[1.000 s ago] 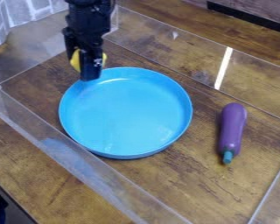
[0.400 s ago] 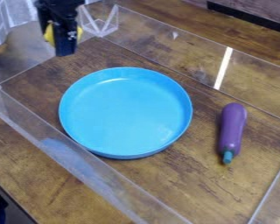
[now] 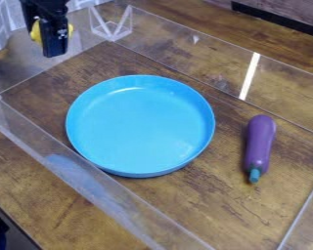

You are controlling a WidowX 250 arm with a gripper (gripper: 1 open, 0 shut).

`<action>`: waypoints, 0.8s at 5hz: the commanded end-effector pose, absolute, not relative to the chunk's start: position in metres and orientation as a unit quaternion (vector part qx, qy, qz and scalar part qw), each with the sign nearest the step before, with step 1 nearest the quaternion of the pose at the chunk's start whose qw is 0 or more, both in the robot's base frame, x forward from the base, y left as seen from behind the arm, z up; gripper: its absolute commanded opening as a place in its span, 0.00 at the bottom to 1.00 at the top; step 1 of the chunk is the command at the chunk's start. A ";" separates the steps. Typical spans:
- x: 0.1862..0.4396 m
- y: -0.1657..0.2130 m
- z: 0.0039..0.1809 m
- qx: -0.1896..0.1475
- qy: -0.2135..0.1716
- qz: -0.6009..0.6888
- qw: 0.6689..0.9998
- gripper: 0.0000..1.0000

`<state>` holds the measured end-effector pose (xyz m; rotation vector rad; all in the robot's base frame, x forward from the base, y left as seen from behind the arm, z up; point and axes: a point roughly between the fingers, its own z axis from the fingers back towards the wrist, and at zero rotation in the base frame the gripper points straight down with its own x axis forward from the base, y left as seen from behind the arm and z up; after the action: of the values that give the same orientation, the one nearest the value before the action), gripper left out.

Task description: Remove the lemon from the blue tray and put it on the table

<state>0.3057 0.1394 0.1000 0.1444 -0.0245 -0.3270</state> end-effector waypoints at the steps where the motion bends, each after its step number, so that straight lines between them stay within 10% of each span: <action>1: 0.308 0.157 0.100 0.089 -0.018 -0.146 0.985 0.00; 4: 0.312 0.175 0.087 0.097 -0.013 -0.123 0.988 0.00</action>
<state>0.3064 0.1663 0.0711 0.1605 0.0200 -0.2636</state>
